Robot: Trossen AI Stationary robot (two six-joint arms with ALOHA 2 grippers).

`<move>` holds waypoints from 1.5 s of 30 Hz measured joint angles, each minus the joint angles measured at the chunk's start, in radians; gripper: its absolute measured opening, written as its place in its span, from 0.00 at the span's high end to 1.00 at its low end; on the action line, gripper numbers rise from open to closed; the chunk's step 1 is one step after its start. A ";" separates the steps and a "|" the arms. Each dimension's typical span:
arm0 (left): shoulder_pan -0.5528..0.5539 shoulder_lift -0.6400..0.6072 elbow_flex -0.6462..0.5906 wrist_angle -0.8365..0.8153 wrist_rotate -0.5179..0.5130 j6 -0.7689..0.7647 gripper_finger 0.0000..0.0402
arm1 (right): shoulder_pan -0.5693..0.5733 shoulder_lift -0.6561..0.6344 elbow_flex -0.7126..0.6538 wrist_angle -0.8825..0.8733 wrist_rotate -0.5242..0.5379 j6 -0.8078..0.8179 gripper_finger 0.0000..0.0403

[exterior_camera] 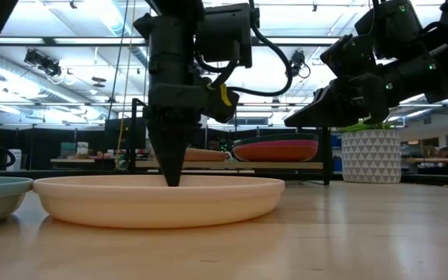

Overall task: Place and stack plates onto a shelf
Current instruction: Stack the white plate on top of the gray plate on the shelf

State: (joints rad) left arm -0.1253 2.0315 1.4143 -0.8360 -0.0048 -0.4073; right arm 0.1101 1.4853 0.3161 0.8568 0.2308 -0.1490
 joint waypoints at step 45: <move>0.851 -0.330 0.021 -0.016 -0.143 0.158 0.96 | 0.000 0.000 0.000 0.010 0.002 -0.010 0.89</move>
State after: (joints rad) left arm 0.7253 1.7013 1.4350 -0.8519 -0.1476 -0.2495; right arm 0.1101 1.4853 0.3161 0.8669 0.2329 -0.1593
